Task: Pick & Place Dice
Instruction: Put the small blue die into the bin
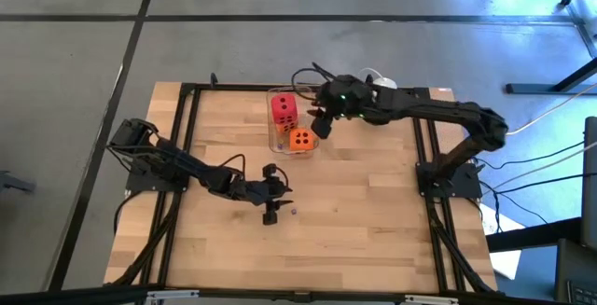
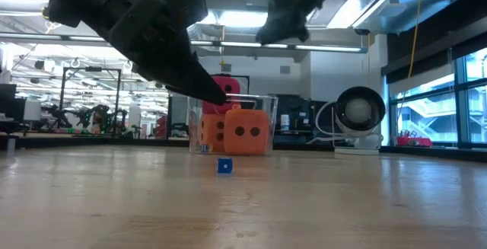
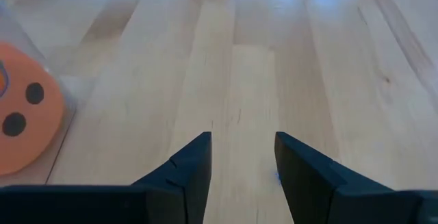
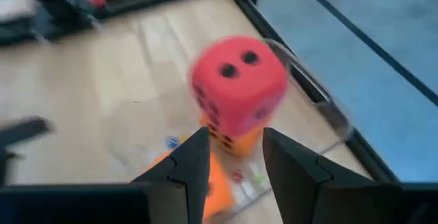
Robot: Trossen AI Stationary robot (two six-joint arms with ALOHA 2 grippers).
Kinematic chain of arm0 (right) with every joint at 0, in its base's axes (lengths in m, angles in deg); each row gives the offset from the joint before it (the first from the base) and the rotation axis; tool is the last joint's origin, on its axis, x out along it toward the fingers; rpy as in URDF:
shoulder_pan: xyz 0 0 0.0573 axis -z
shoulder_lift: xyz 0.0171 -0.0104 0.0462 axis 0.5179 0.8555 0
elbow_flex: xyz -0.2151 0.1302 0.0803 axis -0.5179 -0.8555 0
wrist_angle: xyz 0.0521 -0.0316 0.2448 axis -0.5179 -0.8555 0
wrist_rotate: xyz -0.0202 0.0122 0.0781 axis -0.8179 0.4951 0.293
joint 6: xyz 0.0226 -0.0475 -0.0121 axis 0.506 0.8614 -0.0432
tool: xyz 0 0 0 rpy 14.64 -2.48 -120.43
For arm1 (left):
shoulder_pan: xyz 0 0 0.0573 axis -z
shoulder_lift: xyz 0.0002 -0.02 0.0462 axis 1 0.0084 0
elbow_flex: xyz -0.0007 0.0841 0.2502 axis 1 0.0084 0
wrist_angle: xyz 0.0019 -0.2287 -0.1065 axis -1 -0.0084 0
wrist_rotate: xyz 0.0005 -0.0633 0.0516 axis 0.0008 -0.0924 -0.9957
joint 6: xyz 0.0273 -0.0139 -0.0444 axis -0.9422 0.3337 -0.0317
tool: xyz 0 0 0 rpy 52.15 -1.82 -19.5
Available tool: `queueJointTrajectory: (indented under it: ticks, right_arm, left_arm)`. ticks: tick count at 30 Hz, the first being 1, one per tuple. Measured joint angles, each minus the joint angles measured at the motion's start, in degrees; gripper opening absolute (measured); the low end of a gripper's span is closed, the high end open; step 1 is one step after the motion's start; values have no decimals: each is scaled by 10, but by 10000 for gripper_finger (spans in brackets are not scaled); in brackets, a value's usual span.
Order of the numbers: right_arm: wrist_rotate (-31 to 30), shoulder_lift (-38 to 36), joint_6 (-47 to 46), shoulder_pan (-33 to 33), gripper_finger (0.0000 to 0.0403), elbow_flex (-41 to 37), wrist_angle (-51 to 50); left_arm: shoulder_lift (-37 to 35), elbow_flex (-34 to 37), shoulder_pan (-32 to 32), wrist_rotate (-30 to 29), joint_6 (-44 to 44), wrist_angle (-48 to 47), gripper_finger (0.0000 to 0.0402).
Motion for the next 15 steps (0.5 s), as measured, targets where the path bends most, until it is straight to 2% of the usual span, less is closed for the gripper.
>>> queueJointTrajectory:
  ticks: [7,15]
  right_arm:
    - [-17,-54,2,-71,137,-23,4]
    - [-12,-119,-33,-148,137,-174,151]
  left_arm:
    - [0,0,-3,26,-14,3,156]
    - [30,0,-3,43,-10,8,156]
